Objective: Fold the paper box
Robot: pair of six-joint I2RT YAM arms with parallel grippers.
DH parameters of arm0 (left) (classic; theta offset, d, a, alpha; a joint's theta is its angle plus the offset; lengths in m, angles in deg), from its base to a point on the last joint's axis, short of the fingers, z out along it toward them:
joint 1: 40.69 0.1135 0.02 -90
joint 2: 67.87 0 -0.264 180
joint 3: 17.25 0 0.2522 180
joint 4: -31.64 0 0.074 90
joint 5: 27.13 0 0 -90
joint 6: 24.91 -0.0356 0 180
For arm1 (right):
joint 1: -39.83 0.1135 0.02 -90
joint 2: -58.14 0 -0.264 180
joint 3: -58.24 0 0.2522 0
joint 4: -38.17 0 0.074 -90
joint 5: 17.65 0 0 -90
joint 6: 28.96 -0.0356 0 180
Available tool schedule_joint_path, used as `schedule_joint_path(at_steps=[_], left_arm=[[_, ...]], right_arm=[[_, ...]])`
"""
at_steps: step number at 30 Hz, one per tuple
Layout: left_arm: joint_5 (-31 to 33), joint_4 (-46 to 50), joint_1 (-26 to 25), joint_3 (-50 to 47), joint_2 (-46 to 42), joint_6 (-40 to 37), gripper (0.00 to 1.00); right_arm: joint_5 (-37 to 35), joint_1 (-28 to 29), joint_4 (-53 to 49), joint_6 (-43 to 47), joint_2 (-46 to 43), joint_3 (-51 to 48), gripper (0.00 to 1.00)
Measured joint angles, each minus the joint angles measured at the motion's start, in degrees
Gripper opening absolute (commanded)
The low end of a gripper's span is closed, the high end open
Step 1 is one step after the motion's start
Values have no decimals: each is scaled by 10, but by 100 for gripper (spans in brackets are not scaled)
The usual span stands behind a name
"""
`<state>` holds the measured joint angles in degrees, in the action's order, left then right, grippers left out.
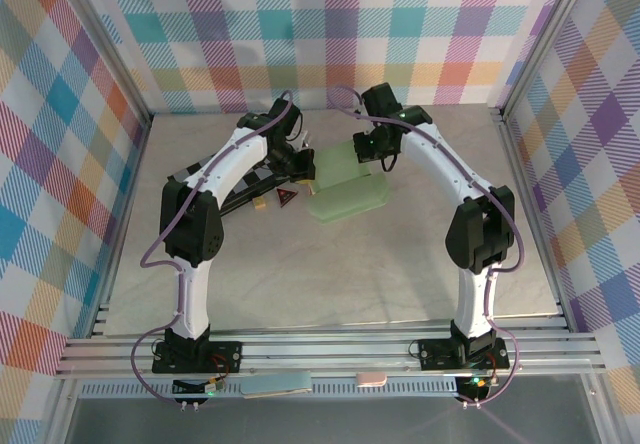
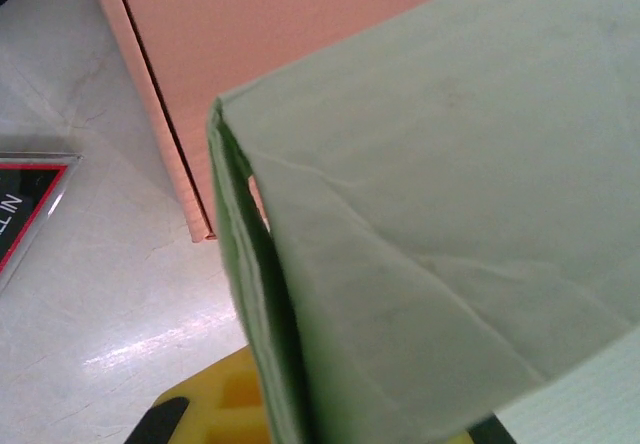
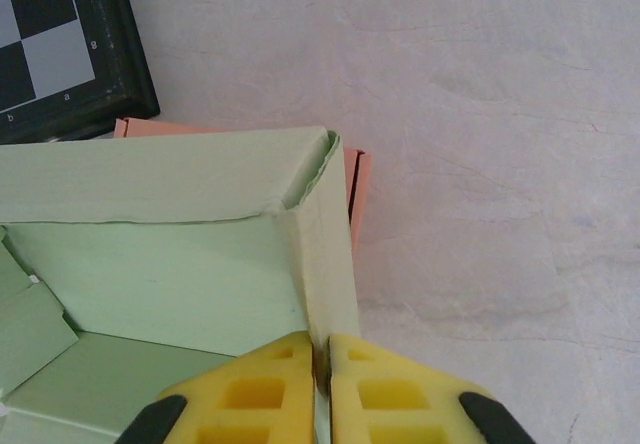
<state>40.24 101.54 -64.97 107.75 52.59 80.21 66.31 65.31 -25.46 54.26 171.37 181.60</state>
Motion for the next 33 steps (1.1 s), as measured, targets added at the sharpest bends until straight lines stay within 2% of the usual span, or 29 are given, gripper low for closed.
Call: schedule_joint_path(at_steps=[8,18,20,23,33], left_arm=[[0,-4,0,0,-1,0,0],[-4,-8,-3,0,-1,0,0],[-4,-8,-3,0,-1,0,0],[-4,-8,-3,0,-1,0,0],[-4,-15,-10,5,-1,0,0]], right_arm=[[0,-5,-8,0,18,25,17],[1,-8,-9,0,26,36,17],[0,-8,-9,0,32,43,14],[-11,-8,-14,0,39,49,1],[-130,24,-42,-18,43,68,0]])
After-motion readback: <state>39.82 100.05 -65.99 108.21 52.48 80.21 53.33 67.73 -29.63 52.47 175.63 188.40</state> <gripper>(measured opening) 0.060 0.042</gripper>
